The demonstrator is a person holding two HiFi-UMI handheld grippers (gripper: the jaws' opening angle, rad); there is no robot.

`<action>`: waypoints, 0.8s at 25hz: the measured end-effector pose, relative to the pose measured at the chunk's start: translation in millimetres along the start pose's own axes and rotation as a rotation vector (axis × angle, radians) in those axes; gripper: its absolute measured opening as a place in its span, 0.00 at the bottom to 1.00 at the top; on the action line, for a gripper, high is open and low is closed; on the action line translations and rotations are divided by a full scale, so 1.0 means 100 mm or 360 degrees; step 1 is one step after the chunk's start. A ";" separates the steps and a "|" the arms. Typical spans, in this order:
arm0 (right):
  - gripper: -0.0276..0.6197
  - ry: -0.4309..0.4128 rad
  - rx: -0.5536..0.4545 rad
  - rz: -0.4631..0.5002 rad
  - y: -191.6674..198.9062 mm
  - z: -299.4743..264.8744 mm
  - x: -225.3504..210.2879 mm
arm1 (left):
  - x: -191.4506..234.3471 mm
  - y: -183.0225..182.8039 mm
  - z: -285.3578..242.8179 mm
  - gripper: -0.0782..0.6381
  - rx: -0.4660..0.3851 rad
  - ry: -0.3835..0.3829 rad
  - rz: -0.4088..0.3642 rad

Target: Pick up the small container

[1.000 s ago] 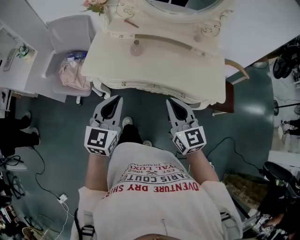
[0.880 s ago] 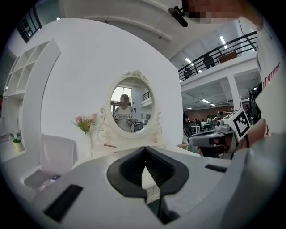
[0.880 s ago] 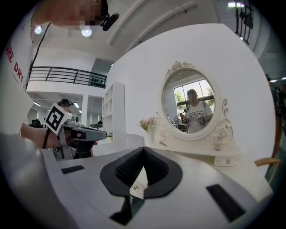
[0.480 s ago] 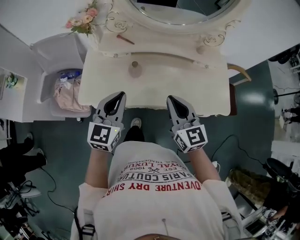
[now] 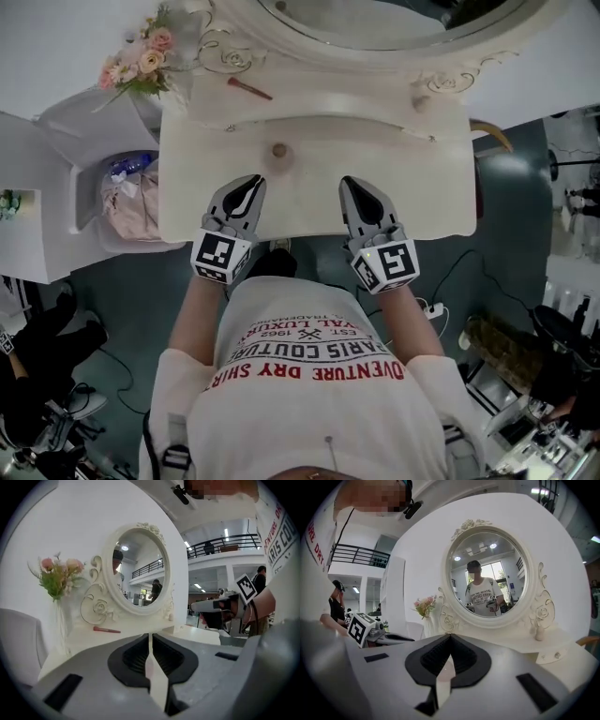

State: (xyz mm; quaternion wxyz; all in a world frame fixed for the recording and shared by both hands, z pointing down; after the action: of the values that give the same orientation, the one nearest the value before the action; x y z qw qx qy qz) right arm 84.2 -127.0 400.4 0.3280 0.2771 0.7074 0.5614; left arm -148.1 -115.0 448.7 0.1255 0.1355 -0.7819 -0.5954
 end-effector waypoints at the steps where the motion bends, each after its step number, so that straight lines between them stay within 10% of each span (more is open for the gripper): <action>1: 0.04 0.0012 0.0009 -0.0014 0.04 -0.07 -0.05 | 0.02 0.07 -0.09 0.12 0.0024 0.0027 -0.0015; 9: 0.04 0.0065 0.0116 -0.0083 0.34 -0.47 -0.30 | 0.12 0.40 -0.71 0.35 0.0155 0.0158 -0.0029; 20: 0.04 0.0117 0.0246 -0.0203 0.54 -0.68 -0.54 | 0.12 0.57 -1.24 0.43 0.0156 0.0272 -0.0069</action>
State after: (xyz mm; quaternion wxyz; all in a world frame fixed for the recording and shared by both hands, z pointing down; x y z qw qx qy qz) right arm 66.7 -198.3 472.0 0.3146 0.2353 0.7764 0.4929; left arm -118.9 -216.5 536.7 0.1722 0.2085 -0.7934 -0.5453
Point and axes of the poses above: the fingertips, and each gripper's own axes: z backward along the fingers, x to its left, y out of its underside, the point moved 8 cm from there along z, backward along the fingers, and after that the axes turned 13 degrees about -y, right-handed, at the moved point
